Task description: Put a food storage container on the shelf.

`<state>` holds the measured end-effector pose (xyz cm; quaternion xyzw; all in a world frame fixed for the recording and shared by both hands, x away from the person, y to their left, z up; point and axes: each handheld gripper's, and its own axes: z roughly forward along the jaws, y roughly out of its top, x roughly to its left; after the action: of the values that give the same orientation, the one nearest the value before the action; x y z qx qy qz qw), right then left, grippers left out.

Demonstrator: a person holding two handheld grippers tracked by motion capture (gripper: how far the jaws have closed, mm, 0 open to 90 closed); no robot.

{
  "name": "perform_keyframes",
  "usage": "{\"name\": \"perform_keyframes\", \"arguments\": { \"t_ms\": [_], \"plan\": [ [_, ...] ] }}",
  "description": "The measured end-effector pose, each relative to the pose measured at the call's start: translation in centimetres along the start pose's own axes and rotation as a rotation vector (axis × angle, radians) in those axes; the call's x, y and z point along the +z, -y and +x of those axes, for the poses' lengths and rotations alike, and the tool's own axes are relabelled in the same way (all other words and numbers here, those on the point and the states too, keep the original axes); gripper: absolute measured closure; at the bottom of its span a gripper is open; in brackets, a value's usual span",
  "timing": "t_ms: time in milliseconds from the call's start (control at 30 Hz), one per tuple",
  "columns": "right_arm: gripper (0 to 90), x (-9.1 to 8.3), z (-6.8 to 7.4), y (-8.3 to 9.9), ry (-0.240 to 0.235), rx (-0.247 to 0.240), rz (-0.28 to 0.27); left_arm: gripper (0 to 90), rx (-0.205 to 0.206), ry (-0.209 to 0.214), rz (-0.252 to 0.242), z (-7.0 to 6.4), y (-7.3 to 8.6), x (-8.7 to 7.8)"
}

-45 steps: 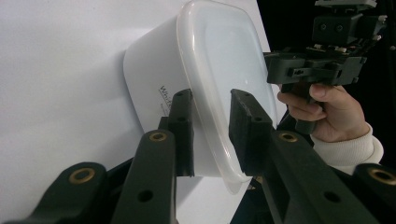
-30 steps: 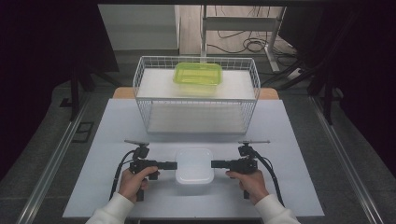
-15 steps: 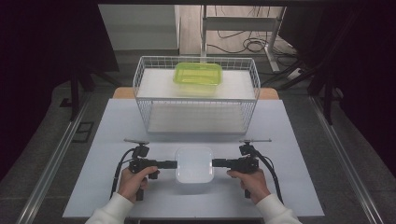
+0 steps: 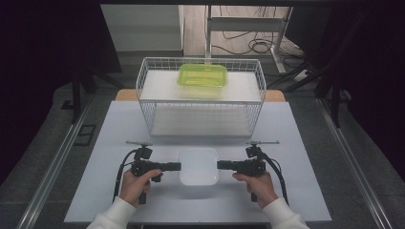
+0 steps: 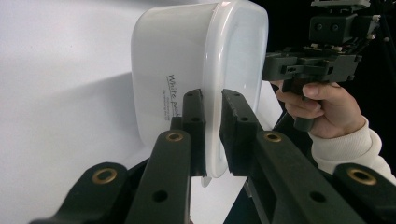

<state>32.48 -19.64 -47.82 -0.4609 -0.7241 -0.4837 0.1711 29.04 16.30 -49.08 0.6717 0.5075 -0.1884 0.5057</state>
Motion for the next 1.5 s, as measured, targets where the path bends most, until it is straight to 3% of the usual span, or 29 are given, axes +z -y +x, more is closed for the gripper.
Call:
{"name": "perform_keyframes", "arguments": {
  "t_ms": [500, 767, 1067, 1500],
  "plan": [
    [79.1, -0.3, 0.2, -0.7, -0.006, -0.016, -0.017, 81.0, 0.017, -0.003, -0.007, -0.4, -0.8, -0.2],
    [79.3, -0.7, 0.9, -1.9, -0.014, -0.038, -0.043, 80.9, 0.050, -0.003, -0.024, -0.9, -2.6, -0.7],
    [79.3, -1.3, 2.4, -4.5, -0.004, -0.095, -0.077, 80.8, 0.086, -0.016, -0.053, -2.2, -4.8, -1.8],
    [79.3, -3.0, 4.9, -7.2, 0.003, -0.166, -0.121, 80.7, 0.161, -0.026, -0.088, -5.2, -7.6, -3.4]
  ]
}}
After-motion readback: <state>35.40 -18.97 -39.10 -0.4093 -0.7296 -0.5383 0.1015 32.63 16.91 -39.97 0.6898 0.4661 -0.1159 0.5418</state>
